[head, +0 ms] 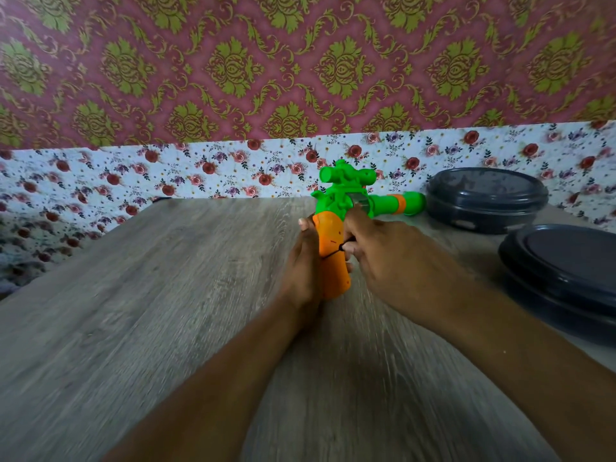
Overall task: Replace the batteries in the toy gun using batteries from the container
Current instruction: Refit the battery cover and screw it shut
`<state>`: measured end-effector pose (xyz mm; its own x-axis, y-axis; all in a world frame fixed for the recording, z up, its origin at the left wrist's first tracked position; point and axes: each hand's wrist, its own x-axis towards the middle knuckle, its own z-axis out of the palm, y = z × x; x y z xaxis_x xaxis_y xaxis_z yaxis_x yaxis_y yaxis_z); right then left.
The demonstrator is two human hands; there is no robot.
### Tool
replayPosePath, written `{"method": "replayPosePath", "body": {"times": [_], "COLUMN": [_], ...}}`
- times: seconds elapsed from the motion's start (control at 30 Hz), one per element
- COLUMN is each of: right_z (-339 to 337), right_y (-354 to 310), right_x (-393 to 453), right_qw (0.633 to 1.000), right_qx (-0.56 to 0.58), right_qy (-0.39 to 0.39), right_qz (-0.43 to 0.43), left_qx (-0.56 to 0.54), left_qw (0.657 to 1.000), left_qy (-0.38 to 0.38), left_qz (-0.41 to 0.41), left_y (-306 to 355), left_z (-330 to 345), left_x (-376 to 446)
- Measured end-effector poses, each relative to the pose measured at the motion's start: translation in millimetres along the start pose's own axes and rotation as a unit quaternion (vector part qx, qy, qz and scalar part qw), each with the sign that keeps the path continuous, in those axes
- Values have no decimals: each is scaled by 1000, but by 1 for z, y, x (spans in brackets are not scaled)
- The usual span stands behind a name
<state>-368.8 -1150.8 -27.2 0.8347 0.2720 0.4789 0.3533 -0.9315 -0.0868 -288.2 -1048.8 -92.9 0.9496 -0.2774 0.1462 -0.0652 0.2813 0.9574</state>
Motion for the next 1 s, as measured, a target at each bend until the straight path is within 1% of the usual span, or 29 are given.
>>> {"method": "replayPosePath", "body": {"times": [0.1,0.23,0.3,0.4,0.43,0.53,0.63,0.7,0.77,0.87,0.9,0.93,1.0], "right_z": [0,3,3,2,2,3,4,7,6,8,8,7,4], "right_y": [-3,-4,-3,-4,-3,4,10,14,16,17,16,15,11], "right_x": [-1,-1,-3,-5,-5,-4,-1,-1,0,-2,-2,-1,-3], "right_qw": [999,996,994,991,993,999,1000,999,996,988,985,983,988], "right_qx": [-51,-79,-102,-118,-110,-26,-10,-29,-74,-142,-156,-164,-133], "right_qy": [11,28,39,59,50,22,13,30,41,37,54,67,64], "right_qz": [-16,12,22,0,-3,-4,-2,-1,-18,-47,-53,-52,-35], "left_qx": [10,55,77,68,50,11,14,14,18,49,59,68,75], "left_qw": [1000,998,996,997,998,999,999,999,999,998,997,996,996], "left_qy": [14,-15,-15,-6,-4,-6,-11,-22,-28,0,2,3,-9], "left_qz": [14,41,52,45,40,33,31,31,24,46,53,55,45], "left_y": [-3,-6,-6,-5,-5,-4,-6,-11,-10,-12,-12,-13,-10], "left_z": [-2,-4,-6,-6,-7,-4,-5,-7,-6,-6,-6,-8,-8], "left_x": [2,-1,-3,0,1,3,5,9,8,7,6,6,4]}}
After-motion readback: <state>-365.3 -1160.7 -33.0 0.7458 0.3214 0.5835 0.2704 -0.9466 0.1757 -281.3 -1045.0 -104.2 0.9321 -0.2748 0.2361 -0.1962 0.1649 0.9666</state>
